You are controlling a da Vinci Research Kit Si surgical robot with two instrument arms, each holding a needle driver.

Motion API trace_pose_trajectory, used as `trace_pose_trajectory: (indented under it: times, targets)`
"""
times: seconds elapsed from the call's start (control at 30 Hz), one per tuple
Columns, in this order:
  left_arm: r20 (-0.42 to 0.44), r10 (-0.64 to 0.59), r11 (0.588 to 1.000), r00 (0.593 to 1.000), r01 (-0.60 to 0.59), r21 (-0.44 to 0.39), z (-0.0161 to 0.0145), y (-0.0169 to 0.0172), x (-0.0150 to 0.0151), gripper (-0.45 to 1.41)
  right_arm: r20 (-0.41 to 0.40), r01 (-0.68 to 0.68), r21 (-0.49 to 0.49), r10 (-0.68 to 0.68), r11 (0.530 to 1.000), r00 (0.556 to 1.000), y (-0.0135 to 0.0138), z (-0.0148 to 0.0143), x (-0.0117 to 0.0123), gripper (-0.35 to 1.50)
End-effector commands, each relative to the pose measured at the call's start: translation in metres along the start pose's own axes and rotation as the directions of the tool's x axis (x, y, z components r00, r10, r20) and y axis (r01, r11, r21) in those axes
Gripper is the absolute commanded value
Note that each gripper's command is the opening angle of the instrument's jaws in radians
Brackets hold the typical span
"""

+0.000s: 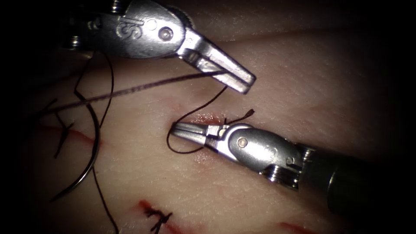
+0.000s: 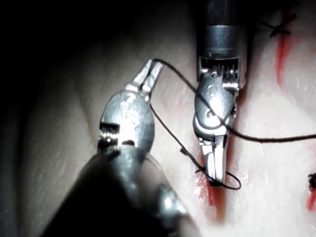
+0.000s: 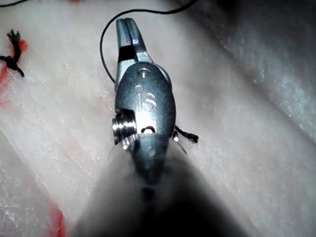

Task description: Wound Closure

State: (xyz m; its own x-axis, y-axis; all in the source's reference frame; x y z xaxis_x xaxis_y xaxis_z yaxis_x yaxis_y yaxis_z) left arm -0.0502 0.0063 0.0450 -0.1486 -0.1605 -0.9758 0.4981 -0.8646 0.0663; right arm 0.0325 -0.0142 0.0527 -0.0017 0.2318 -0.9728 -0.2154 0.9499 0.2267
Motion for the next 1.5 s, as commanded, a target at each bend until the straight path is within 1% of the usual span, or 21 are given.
trace_pose_trajectory:
  times: [0.03, 0.17, 0.47, 0.5, 0.57, 0.6, 0.73, 0.83, 0.9, 0.93, 0.97, 1.0, 1.17, 1.2, 1.23, 1.27, 1.33, 1.5]
  targets:
    - [0.000, -0.007, 0.999, 1.000, 0.007, 0.036, 0.0005, -0.0013, -0.0005, -0.45, -0.007, 0.001, 0.001, -0.001, 1.000, 1.000, -0.0003, 0.0013, -0.0001, -0.35]
    - [0.014, -0.046, 0.994, 0.999, 0.044, 0.103, 0.0012, -0.0024, -0.0012, -0.45, -0.008, 0.007, -0.003, -0.007, 1.000, 1.000, -0.0006, 0.0021, 0.0000, -0.35]
    - [0.022, -0.159, 0.970, 0.987, 0.152, 0.189, 0.0017, -0.0039, -0.0013, -0.45, 0.012, 0.079, -0.026, -0.079, 0.997, 0.997, -0.0001, 0.0025, -0.0003, -0.35]
    - [0.026, -0.168, 0.967, 0.985, 0.160, 0.197, 0.0017, -0.0041, -0.0014, -0.45, 0.018, 0.092, -0.028, -0.091, 0.995, 0.996, -0.0002, 0.0025, -0.0003, -0.35]
    - [0.018, -0.203, 0.957, 0.979, 0.194, 0.213, 0.0018, -0.0044, -0.0014, -0.45, 0.070, 0.142, -0.035, -0.139, 0.989, 0.988, -0.0003, 0.0022, -0.0003, -0.35]
    - [0.018, -0.203, 0.957, 0.979, 0.194, 0.213, 0.0018, -0.0044, -0.0014, -0.45, 0.070, 0.142, -0.035, -0.139, 0.989, 0.988, -0.0003, 0.0022, -0.0003, -0.35]
    - [0.007, -0.242, 0.943, 0.970, 0.233, 0.238, 0.0020, -0.0046, -0.0015, -0.45, 0.103, 0.224, -0.054, -0.218, 0.973, 0.971, -0.0003, 0.0022, -0.0002, -0.35]
    - [0.001, -0.249, 0.937, 0.968, 0.241, 0.252, 0.0020, -0.0049, -0.0017, -0.45, 0.103, 0.272, -0.060, -0.265, 0.960, 0.959, -0.0005, 0.0027, -0.0003, -0.35]
    - [-0.003, -0.256, 0.932, 0.967, 0.248, 0.263, 0.0021, -0.0052, -0.0020, -0.45, 0.084, 0.272, -0.047, -0.268, 0.961, 0.960, -0.0006, 0.0032, -0.0004, -0.35]
    - [-0.007, -0.257, 0.929, 0.966, 0.249, 0.275, 0.0021, -0.0055, -0.0023, -0.45, 0.055, 0.274, -0.026, -0.272, 0.961, 0.961, -0.0008, 0.0038, -0.0006, -0.35]
    - [-0.007, -0.257, 0.929, 0.966, 0.249, 0.275, 0.0021, -0.0055, -0.0023, -0.45, 0.055, 0.274, -0.026, -0.272, 0.961, 0.961, -0.0008, 0.0038, -0.0006, -0.35]
    - [-0.014, -0.261, 0.923, 0.965, 0.253, 0.290, 0.0021, -0.0058, -0.0027, -0.45, 0.017, 0.276, 0.002, -0.276, 0.961, 0.961, -0.0011, 0.0044, -0.0008, -0.35]
    - [-0.023, -0.270, 0.911, 0.963, 0.263, 0.318, 0.0024, -0.0059, -0.0037, -0.45, -0.017, 0.269, 0.028, -0.268, 0.963, 0.963, -0.0014, 0.0051, -0.0009, -0.35]
    - [-0.034, -0.268, 0.909, 0.963, 0.265, 0.321, 0.0025, -0.0058, -0.0040, -0.45, -0.028, 0.257, 0.034, -0.256, 0.966, 0.966, -0.0015, 0.0052, -0.0009, -0.35]
    - [-0.049, -0.262, 0.907, 0.964, 0.263, 0.330, 0.0027, -0.0054, -0.0045, -0.45, -0.056, 0.240, 0.041, -0.238, 0.970, 0.970, -0.0016, 0.0051, -0.0008, -0.35]
    - [-0.049, -0.262, 0.907, 0.964, 0.263, 0.330, 0.0027, -0.0054, -0.0045, -0.45, -0.056, 0.240, 0.041, -0.238, 0.970, 0.970, -0.0016, 0.0051, -0.0008, -0.35]
    - [-0.057, -0.248, 0.905, 0.967, 0.253, 0.343, 0.0026, -0.0049, -0.0053, -0.45, -0.106, 0.211, 0.054, -0.205, 0.976, 0.973, -0.0017, 0.0049, -0.0007, -0.35]
    - [-0.061, -0.230, 0.901, 0.971, 0.236, 0.365, 0.0025, -0.0034, -0.0078, -0.45, -0.192, 0.159, 0.089, -0.140, 0.983, 0.971, -0.0023, 0.0040, -0.0004, -0.35]
